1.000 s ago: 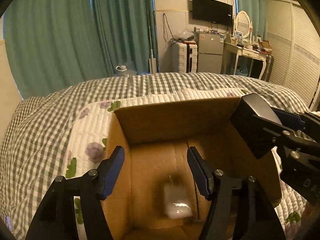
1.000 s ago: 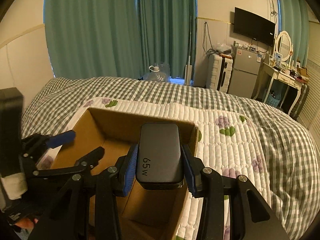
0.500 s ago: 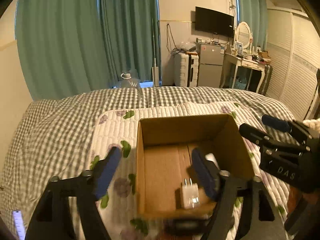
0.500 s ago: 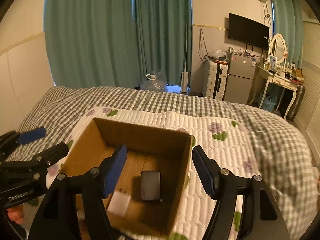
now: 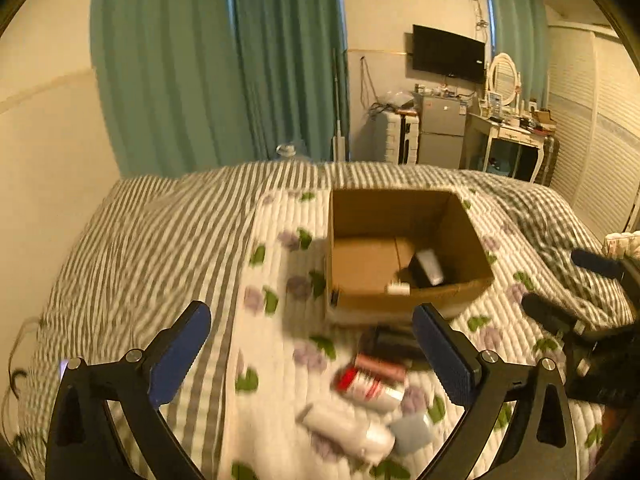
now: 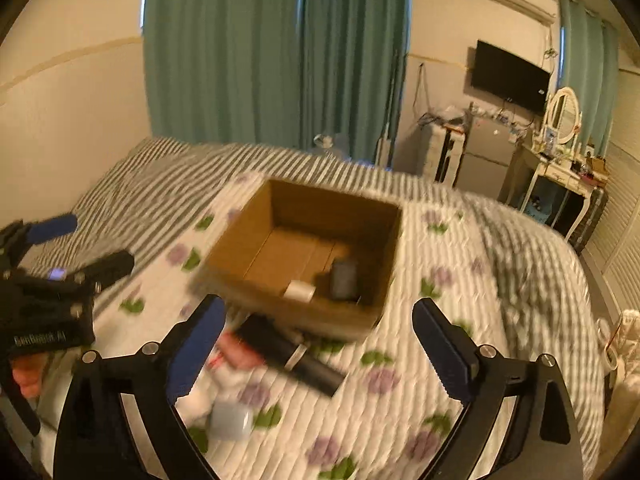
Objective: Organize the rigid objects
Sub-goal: 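Grasp the blue earbud case with the right gripper while the left grasps the white hair dryer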
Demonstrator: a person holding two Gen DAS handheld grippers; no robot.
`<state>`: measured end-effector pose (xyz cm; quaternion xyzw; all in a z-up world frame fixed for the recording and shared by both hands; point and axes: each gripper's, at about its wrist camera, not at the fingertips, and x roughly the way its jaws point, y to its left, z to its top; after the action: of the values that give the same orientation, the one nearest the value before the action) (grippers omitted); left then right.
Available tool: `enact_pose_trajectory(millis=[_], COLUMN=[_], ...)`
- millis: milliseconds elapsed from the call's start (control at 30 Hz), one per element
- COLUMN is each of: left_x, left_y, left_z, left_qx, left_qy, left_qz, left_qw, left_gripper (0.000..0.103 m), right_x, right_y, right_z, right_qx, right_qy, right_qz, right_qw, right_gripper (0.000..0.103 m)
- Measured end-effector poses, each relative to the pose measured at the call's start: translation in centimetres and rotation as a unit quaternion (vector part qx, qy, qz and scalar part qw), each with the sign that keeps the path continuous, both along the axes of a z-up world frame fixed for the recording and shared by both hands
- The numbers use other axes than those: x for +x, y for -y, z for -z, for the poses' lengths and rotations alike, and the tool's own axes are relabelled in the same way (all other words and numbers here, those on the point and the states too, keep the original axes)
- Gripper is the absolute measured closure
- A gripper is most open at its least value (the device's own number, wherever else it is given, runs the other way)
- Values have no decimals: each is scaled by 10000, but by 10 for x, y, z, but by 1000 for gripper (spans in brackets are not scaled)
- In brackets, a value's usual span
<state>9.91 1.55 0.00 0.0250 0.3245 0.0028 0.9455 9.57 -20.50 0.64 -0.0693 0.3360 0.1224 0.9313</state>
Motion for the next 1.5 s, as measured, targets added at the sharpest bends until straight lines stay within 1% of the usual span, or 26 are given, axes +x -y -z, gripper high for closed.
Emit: enact_pose_trajectory(millis=[67,133,200,267,333,433,500,533,600,633,667,700,767,833,933,1000,1033,1133,1200,1333,1433,1500], left_x=[-6,-12,-14,-14,-13,-14,-14,-14,-14,-14,-14,-14,-15,-14,-14,-13,-11,-7,-4,7,15,18], left_y=[-4,-4,-7,-10,-12,-13,-13,-12,-10,-10,-8,-7,-3,0,9,17,22,30,34,37,37,41], left_z=[17,34,54,76,96,113,117,119,120,120,120,121,120,119,118,121,124,138,148,160,166,169], left_qx=[79,185,165,56,53,126,184,204,188,189,191,206,248,231,208,279,304,165,169,146,66,79], left_qy=[-98,-174,-329,-585,-816,-970,-989,-995,-1025,-1032,-1035,-1049,-1064,-1081,-1141,-1284,-1422,-1787,-1919,-1994,-2059,-2086], left_qz=[-87,-207,-252,-238,-273,-262,-273,-264,-191,-172,-158,-143,-92,-54,84,139,118,80,24,-124,-182,-153], left_qw=[9999,9995,9990,9980,9963,9949,9946,9945,9944,9943,9943,9942,9940,9939,9932,9912,9893,9837,9813,9797,9784,9779], left_gripper=[0,0,0,0,0,0,0,0,0,0,0,0,0,0,0,0,0,0,0,2,3,13], right_x=[-11,-14,-16,-17,-20,-21,-22,-21,-17,-15,-11,-10,-11,-11,-10,-7,-5,-2,-1,-1,-1,0], right_y=[-6,-11,-18,-27,-38,-50,-58,-61,-66,-66,-67,-68,-66,-58,-38,-17,-4,19,22,18,18,19], right_z=[25,50,77,102,123,143,158,164,173,175,179,180,177,171,151,137,130,121,122,132,132,134], right_qx=[54,113,100,-70,-351,-547,-684,-761,-748,-692,-633,-585,-544,-362,-341,-215,-23,256,354,204,208,238], right_qy=[-312,-616,-892,-1082,-1221,-1385,-1471,-1506,-1581,-1596,-1653,-1685,-1635,-1614,-1337,-1202,-1214,-1208,-1233,-1303,-1323,-1343], right_qz=[-125,-118,-147,-215,-330,-549,-685,-726,-770,-771,-805,-843,-845,-797,-446,-182,-65,213,227,178,128,129], right_qw=[9994,9980,9959,9939,9914,9873,9844,9830,9816,9817,9809,9803,9814,9830,9894,9924,9926,9921,9915,9911,9909,9906], right_gripper=[8,8,8,8,8,9,14,18,23,30,44,49,49,49,49,49,49,49,49,49,49,49])
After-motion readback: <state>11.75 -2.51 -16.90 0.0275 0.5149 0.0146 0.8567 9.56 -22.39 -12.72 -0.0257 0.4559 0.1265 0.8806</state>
